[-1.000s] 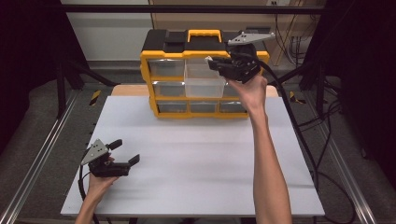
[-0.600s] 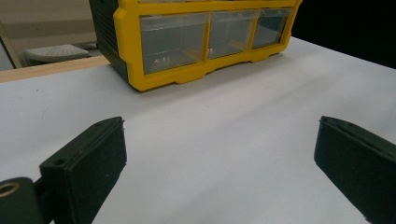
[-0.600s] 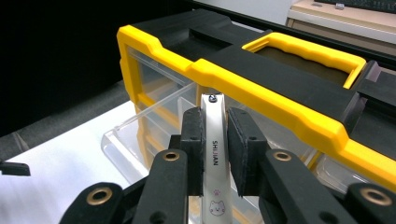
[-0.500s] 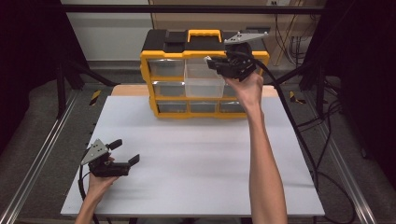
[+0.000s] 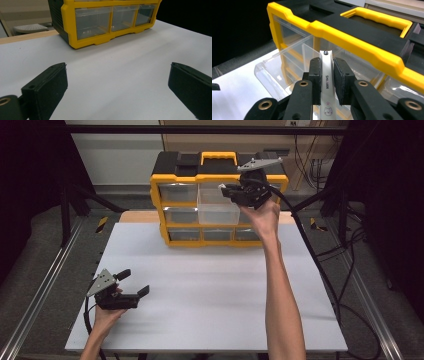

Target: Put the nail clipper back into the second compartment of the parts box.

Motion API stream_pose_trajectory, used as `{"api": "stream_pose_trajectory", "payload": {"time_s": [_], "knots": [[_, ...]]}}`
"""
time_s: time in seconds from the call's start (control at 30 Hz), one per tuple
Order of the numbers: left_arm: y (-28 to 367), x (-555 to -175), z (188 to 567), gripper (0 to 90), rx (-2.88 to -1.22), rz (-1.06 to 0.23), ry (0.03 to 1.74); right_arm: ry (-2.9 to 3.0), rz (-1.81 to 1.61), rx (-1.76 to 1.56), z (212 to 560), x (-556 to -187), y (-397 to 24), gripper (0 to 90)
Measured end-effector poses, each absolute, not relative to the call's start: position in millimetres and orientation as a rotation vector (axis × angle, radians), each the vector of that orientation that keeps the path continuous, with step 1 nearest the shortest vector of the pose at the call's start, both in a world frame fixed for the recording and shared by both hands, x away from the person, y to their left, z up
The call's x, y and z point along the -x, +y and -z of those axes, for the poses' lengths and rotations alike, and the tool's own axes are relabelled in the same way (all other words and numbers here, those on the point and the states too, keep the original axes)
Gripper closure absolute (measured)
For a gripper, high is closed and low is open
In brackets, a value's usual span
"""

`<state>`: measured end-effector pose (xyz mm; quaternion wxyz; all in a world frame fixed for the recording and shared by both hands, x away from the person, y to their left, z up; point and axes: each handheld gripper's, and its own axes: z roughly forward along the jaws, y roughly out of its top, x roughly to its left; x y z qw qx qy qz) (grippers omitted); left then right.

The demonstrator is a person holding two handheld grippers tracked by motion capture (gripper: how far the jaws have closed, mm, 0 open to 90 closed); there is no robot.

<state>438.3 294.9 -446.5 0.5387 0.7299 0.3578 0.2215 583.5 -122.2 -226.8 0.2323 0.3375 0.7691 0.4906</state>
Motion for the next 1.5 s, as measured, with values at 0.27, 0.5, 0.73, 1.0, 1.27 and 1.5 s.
{"api": "stream_pose_trajectory", "payload": {"time_s": [0.27,0.5,0.73,1.0,1.27,1.5], "knots": [[295,-439,447,2.4,-1.740,-0.530,0.850,2.134,-1.319,-0.939,234,-585,-124,77.7],[294,-439,447,2.4,-1.742,-0.529,0.849,2.154,-1.290,-0.947,239,-585,-124,77.7],[295,-439,447,2.5,-1.741,-0.530,0.849,2.171,-1.247,-0.941,244,-587,-121,77.1],[294,-439,447,2.5,-1.742,-0.529,0.849,2.108,-1.340,-0.916,237,-581,-126,67.7],[294,-439,447,2.5,-1.742,-0.527,0.848,1.989,-1.432,-0.858,232,-561,-137,42.6],[294,-439,447,2.4,-1.747,-0.523,0.850,1.921,-1.505,-0.835,235,-543,-146,24.5]]}}
